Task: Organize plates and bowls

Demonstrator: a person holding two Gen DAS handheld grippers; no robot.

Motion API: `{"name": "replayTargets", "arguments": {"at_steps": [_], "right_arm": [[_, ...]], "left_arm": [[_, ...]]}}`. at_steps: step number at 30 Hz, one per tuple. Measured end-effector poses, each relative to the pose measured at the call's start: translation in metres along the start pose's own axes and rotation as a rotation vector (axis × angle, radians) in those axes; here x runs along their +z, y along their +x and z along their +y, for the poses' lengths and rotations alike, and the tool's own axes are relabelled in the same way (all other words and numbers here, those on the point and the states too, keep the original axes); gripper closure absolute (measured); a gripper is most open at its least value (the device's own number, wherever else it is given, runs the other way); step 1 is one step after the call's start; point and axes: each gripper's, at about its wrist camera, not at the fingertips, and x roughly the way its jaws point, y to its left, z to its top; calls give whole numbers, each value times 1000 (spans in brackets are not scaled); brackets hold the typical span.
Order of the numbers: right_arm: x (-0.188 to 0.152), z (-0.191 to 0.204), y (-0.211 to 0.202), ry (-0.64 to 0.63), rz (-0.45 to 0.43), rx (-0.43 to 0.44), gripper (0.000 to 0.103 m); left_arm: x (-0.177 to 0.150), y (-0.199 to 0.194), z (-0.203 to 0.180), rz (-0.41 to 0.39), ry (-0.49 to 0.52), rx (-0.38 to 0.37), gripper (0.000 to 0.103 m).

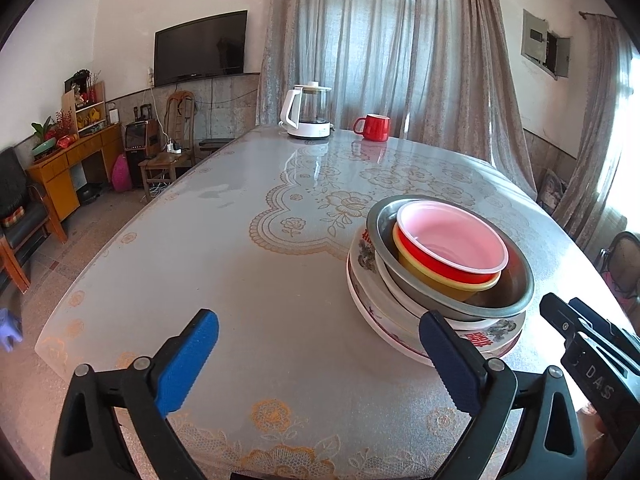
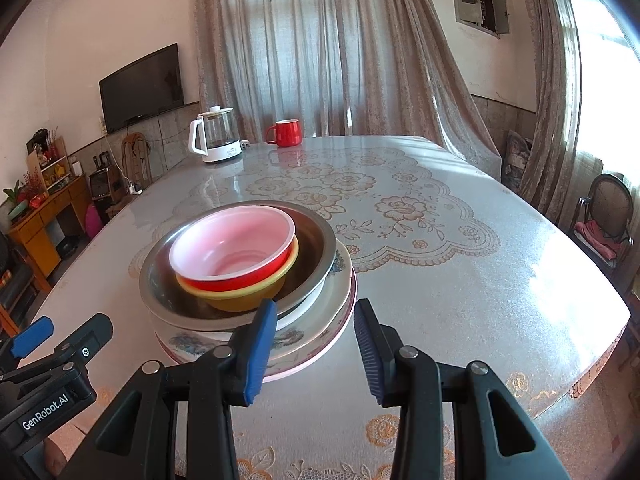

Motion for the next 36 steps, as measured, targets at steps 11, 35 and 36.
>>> {"name": "replayTargets", "arguments": {"at_steps": [11,35,36], "right_arm": [[-6,0,2,5,26,25,63],[-8,6,3,-12,39,45,63],[-7,6,4,-13,40,46,63]], "left_arm": [[-2,-3,-2,-7,18,30,0],[0,-2,-3,-10,20,48,0],[0,-2,-3,-11,18,47,0]]}}
